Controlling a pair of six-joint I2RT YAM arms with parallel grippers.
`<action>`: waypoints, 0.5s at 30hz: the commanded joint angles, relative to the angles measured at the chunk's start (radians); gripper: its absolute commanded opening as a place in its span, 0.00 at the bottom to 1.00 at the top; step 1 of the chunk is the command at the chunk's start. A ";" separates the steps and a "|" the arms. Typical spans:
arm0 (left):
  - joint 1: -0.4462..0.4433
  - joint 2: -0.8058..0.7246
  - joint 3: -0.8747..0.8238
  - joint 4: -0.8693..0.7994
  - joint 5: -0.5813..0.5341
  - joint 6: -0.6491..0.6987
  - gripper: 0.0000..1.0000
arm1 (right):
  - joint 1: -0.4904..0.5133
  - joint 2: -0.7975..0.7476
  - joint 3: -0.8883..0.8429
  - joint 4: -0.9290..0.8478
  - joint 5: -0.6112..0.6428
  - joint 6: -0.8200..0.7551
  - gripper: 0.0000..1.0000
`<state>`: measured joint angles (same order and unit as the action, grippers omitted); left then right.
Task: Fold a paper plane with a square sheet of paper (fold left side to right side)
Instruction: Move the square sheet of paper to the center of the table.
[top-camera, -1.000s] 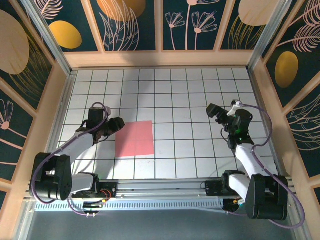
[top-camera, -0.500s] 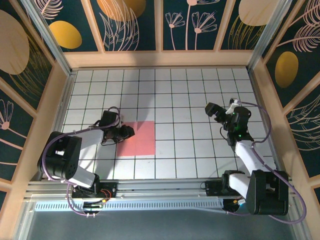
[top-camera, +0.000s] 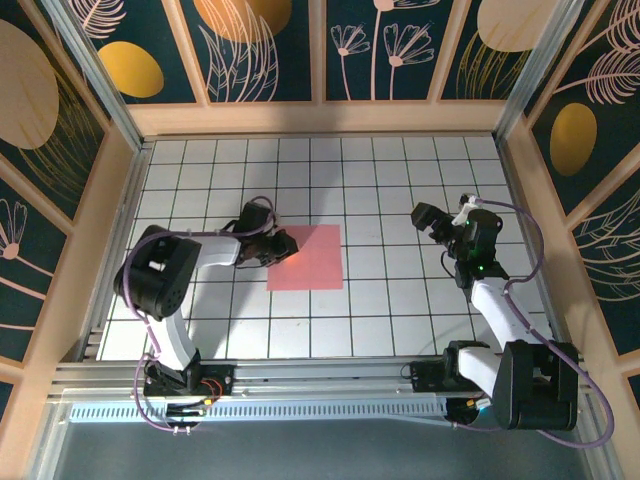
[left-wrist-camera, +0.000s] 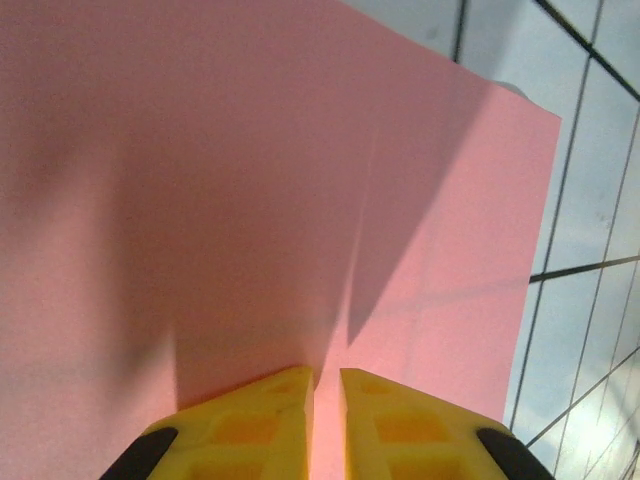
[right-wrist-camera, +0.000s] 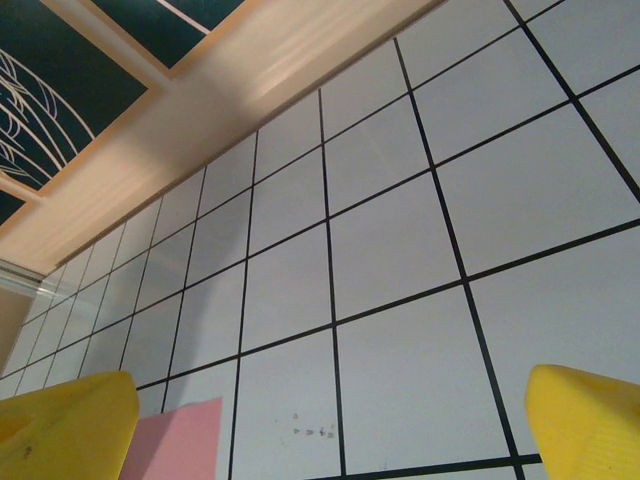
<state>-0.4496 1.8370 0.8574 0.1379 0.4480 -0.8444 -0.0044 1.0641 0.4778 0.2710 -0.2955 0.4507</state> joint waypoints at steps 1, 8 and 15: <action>-0.042 0.084 0.077 0.018 -0.019 -0.059 0.13 | 0.009 -0.010 0.027 -0.026 0.024 -0.020 0.99; -0.081 0.184 0.220 0.013 -0.037 -0.085 0.11 | 0.010 -0.002 0.031 -0.051 0.037 -0.036 0.99; -0.095 0.179 0.233 0.072 -0.017 -0.115 0.13 | 0.010 0.024 0.062 -0.100 0.060 -0.064 0.99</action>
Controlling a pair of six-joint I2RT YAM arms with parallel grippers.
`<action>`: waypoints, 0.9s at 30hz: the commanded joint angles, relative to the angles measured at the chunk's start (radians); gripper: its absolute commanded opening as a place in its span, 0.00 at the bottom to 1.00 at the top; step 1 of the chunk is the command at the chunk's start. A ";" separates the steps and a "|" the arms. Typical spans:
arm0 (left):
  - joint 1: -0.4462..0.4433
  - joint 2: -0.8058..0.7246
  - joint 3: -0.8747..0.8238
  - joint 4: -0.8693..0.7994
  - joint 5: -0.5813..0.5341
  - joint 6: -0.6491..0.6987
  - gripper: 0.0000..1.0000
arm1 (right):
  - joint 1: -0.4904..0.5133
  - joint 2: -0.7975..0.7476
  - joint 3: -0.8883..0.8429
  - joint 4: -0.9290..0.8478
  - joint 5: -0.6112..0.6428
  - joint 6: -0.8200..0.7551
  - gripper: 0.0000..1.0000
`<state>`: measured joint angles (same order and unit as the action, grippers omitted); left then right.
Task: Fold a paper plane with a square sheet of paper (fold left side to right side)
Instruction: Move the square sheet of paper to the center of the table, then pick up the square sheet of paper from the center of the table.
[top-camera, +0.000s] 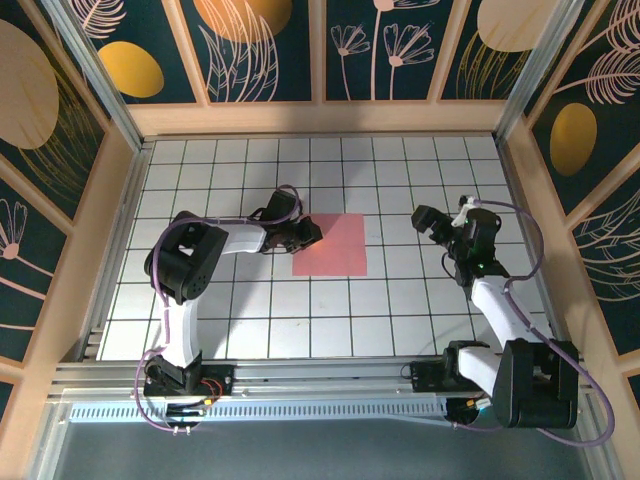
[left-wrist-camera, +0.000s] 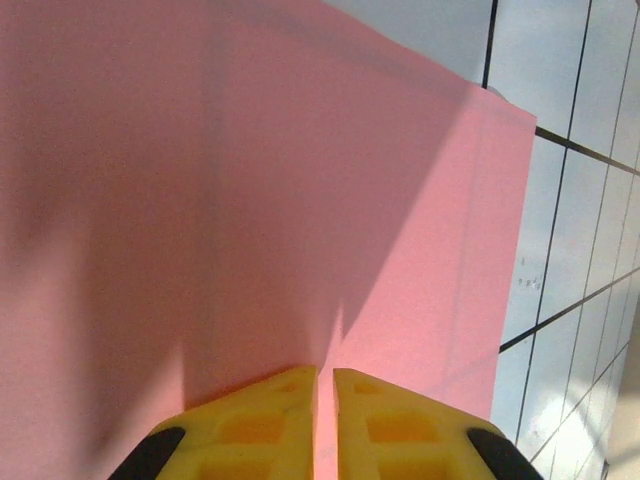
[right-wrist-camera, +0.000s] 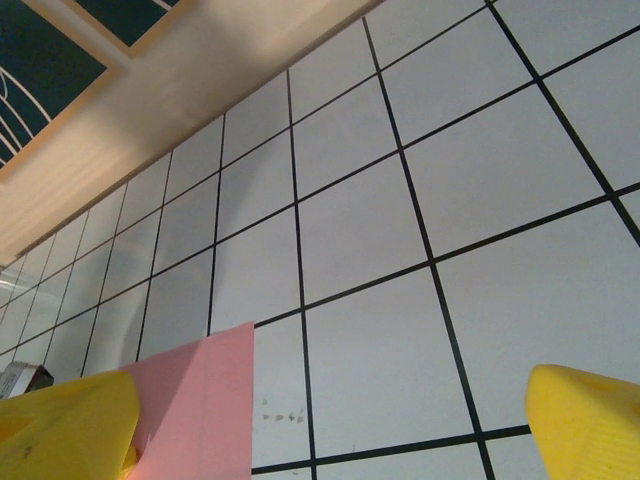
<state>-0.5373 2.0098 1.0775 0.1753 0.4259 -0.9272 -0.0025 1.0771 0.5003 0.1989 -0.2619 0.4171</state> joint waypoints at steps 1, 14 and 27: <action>-0.007 -0.002 0.017 0.040 0.006 -0.032 0.14 | 0.008 0.017 0.046 -0.033 0.027 -0.029 0.99; -0.007 -0.224 -0.046 0.130 -0.089 0.001 0.35 | 0.079 0.220 0.261 -0.178 0.040 -0.108 0.99; -0.007 -0.434 -0.303 -0.019 -0.183 0.004 0.21 | 0.357 0.591 0.598 -0.353 0.160 -0.244 0.97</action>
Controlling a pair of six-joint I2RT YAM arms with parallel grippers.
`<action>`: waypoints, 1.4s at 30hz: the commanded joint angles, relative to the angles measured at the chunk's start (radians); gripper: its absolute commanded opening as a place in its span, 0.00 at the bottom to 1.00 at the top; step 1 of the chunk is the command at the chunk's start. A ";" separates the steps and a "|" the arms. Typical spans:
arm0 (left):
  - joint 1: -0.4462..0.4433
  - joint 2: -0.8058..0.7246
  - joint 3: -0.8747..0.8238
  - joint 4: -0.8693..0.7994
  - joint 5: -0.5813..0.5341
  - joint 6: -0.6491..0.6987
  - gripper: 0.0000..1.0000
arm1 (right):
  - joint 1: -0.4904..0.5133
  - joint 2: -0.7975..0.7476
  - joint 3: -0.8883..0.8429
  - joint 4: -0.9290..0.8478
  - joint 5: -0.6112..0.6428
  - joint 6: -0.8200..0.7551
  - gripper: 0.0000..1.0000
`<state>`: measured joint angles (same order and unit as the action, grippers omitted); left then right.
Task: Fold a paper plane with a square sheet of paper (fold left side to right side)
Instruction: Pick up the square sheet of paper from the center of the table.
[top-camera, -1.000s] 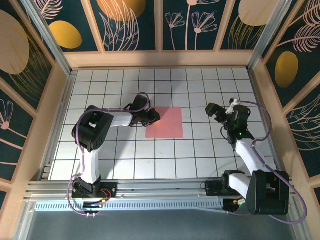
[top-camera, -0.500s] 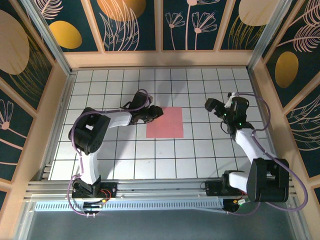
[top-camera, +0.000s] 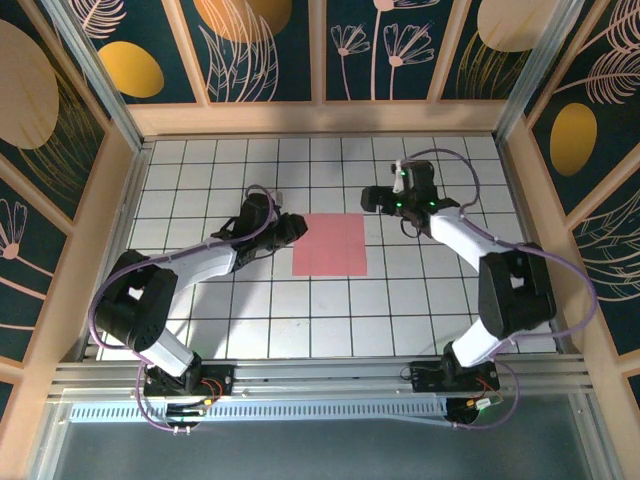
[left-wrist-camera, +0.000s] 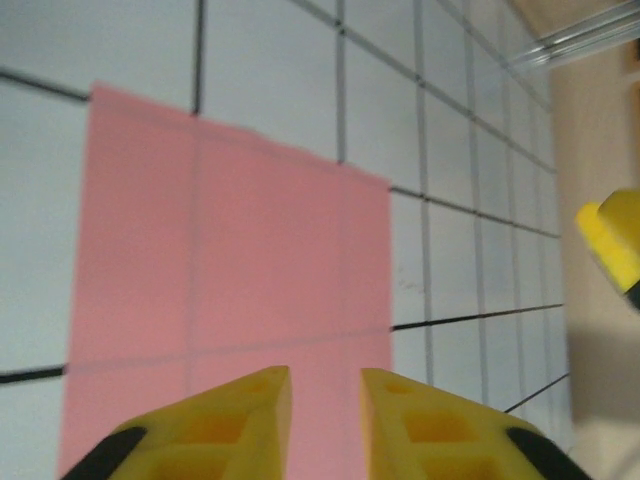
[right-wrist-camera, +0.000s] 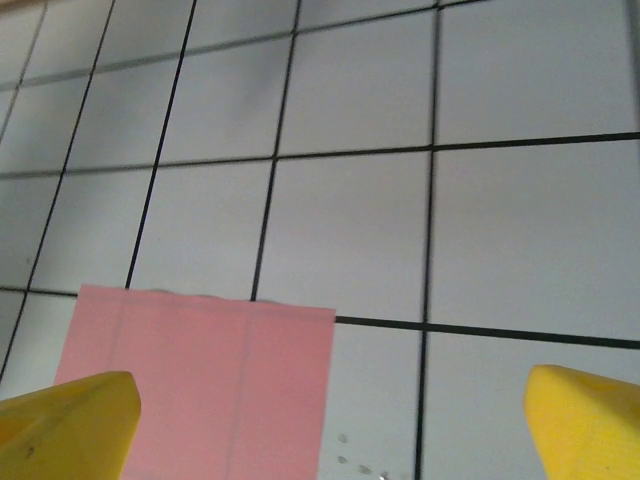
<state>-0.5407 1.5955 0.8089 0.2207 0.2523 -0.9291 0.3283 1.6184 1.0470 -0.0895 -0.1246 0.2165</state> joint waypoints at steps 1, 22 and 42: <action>-0.004 -0.017 -0.044 -0.067 0.002 0.001 0.20 | 0.041 0.080 0.077 -0.080 0.017 -0.050 0.96; -0.016 0.201 0.063 -0.067 0.098 0.032 0.13 | 0.167 0.395 0.296 -0.173 0.095 -0.075 0.92; -0.019 0.274 0.040 -0.055 0.108 0.029 0.13 | 0.222 0.414 0.295 -0.225 0.056 -0.051 0.89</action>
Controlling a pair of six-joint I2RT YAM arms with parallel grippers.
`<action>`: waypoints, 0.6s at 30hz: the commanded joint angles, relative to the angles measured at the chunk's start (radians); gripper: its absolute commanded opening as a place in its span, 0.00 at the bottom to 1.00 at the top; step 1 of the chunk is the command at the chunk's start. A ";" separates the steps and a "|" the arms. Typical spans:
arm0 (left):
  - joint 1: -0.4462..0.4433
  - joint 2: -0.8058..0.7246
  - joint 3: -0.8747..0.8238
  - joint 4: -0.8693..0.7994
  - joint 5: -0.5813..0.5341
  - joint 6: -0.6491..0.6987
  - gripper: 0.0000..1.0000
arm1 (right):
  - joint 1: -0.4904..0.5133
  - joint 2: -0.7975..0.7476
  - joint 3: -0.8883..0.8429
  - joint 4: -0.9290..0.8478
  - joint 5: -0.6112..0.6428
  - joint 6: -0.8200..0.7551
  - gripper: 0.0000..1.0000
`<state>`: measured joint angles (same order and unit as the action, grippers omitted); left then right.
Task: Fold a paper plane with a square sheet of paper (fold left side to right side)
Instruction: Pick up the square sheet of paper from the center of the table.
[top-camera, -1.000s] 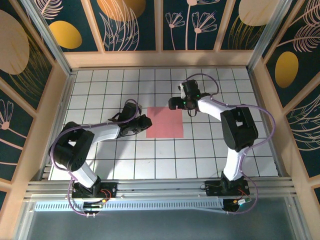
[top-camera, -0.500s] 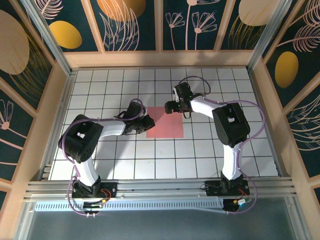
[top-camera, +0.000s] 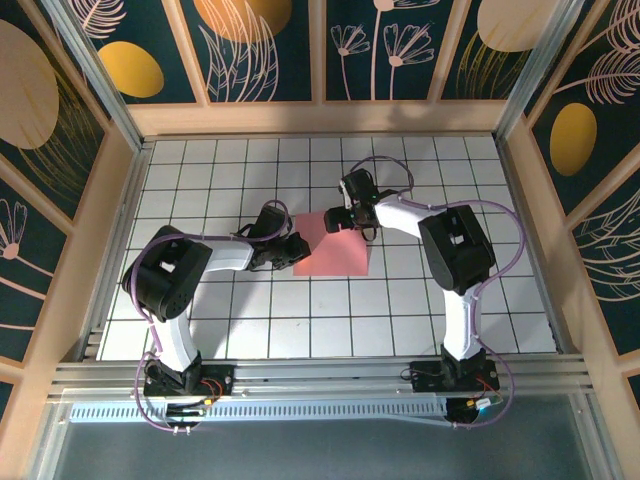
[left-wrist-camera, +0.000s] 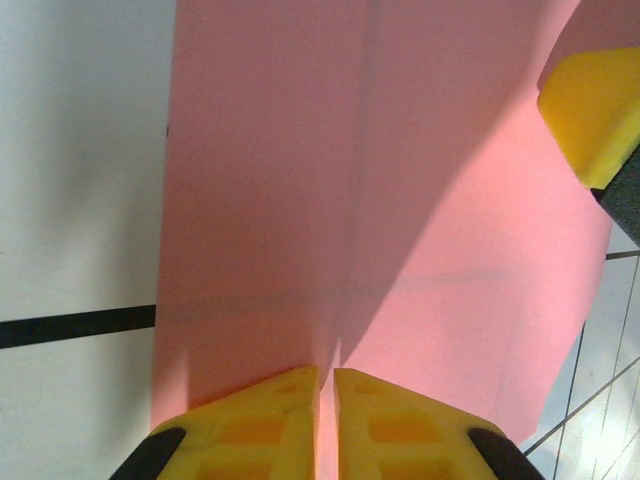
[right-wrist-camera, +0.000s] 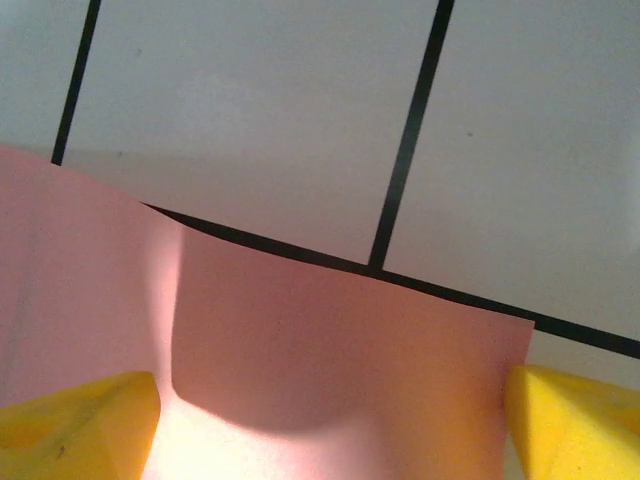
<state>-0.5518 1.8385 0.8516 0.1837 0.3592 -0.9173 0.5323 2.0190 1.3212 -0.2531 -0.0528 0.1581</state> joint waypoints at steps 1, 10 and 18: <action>-0.007 0.031 -0.003 -0.013 0.001 0.016 0.13 | 0.031 0.007 0.021 -0.066 -0.012 0.008 0.89; -0.008 0.020 -0.008 0.011 0.007 0.006 0.13 | 0.074 -0.046 0.039 -0.155 -0.021 0.000 0.72; -0.007 0.008 -0.008 0.017 0.015 -0.001 0.16 | 0.084 -0.038 0.070 -0.215 -0.022 -0.019 0.56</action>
<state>-0.5522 1.8400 0.8516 0.1989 0.3634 -0.9184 0.6098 2.0121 1.3548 -0.4091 -0.0608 0.1524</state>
